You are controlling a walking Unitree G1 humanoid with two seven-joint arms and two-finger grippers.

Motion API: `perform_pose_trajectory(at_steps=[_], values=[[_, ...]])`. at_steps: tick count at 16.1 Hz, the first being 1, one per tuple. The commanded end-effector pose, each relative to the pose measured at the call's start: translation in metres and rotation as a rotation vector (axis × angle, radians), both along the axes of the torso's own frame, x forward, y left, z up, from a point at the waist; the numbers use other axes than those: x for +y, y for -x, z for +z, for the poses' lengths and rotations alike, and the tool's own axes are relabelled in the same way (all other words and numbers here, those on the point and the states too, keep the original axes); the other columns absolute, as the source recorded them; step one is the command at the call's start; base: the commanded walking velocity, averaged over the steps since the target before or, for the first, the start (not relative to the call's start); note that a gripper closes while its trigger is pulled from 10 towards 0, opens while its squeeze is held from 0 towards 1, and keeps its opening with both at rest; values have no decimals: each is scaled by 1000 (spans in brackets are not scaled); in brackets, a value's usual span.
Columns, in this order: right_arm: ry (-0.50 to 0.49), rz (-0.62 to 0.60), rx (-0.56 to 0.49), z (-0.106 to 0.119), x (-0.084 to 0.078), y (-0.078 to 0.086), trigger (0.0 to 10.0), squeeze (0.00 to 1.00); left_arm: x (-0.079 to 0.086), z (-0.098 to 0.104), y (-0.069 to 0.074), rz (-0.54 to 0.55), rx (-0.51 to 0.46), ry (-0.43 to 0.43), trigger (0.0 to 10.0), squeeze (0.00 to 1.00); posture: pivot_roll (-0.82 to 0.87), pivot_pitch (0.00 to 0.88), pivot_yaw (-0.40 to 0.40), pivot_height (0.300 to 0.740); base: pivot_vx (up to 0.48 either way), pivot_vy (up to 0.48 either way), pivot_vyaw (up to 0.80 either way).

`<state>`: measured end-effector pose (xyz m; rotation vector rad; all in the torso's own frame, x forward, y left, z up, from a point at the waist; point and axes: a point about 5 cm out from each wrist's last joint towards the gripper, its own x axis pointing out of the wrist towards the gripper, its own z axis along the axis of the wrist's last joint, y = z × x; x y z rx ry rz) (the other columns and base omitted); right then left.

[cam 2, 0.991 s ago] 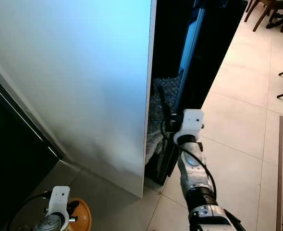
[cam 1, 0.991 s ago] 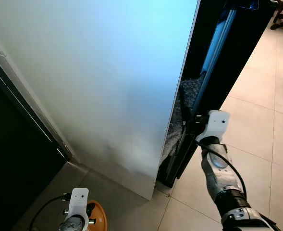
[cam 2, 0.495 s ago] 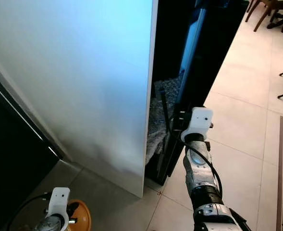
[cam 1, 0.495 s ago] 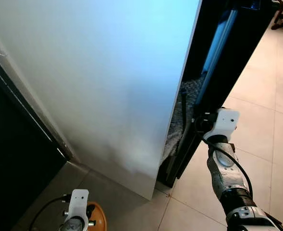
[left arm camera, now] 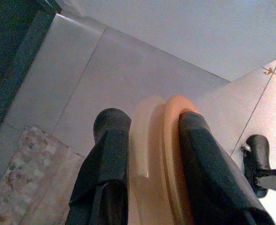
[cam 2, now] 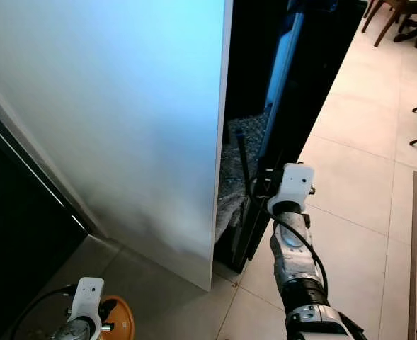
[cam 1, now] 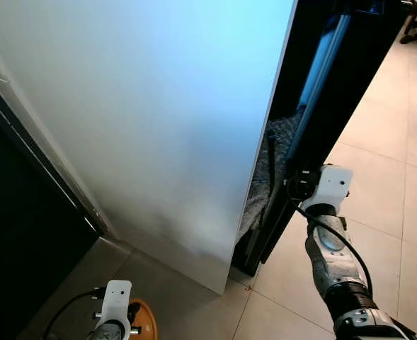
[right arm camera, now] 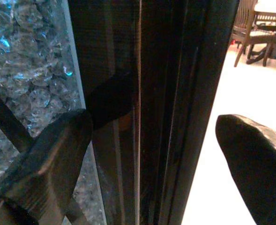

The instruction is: Restocking fridge

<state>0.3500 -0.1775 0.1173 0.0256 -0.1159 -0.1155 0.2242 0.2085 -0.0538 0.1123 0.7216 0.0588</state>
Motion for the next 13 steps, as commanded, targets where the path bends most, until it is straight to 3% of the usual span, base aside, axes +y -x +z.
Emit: perform_pose_trajectory(at_steps=[1,7,11,13], values=[[10,-40,-6,4,-13,-2,10000,0,0,-4,7,-13,21,-8,10000,0,65,133,-20,740,0,0,0],[29,-82,-13,11,-29,-5,10000,0,-1,-5,8,-16,25,-11,10000,0,68,135,-19,740,0,0,0],[69,-269,-17,0,-64,16,10000,0,-1,-6,9,-21,33,-12,10000,0,60,137,-18,740,0,0,0],[86,-307,-3,-7,-71,25,10000,0,-2,-6,9,-24,33,-11,10000,0,61,135,-19,740,0,0,0]])
